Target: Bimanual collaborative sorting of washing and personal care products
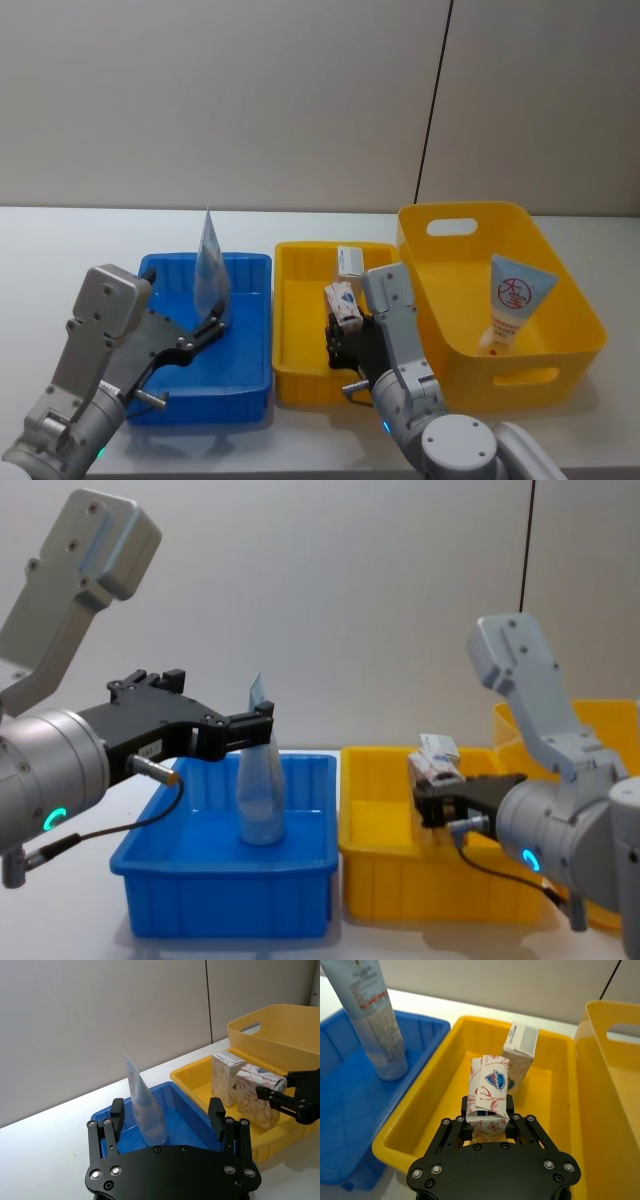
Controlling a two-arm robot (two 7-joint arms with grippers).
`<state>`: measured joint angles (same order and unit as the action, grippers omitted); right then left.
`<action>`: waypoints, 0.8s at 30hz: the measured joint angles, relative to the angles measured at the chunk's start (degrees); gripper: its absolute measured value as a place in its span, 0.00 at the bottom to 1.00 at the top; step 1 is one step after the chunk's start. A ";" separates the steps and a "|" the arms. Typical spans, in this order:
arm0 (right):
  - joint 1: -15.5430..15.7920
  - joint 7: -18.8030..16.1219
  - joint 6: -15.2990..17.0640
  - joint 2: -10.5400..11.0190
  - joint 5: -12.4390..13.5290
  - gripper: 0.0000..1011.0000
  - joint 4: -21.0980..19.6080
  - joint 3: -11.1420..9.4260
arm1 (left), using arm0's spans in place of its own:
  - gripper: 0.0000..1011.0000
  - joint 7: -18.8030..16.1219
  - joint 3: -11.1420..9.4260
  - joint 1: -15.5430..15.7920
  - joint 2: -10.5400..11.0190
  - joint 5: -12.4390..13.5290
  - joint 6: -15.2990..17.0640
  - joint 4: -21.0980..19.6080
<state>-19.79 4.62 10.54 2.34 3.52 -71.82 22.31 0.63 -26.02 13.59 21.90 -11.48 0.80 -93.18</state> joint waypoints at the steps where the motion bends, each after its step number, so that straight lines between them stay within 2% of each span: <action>1: 0.11 -0.23 -0.79 0.11 -0.01 0.31 -0.37 -0.07 | 0.99 0.00 0.00 0.00 0.00 0.00 0.00 0.00; 14: 0.90 -1.86 -7.30 1.00 0.10 0.31 -4.36 -1.22 | 0.99 0.00 0.00 0.00 0.00 0.00 0.00 0.00; 24: 1.97 -1.54 -12.87 2.02 0.27 0.31 -9.17 -3.95 | 0.99 0.00 0.00 0.00 0.00 0.00 0.00 0.00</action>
<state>-17.82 3.09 -2.33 4.36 3.79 -80.99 18.36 0.63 -26.02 13.59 21.90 -11.48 0.80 -93.18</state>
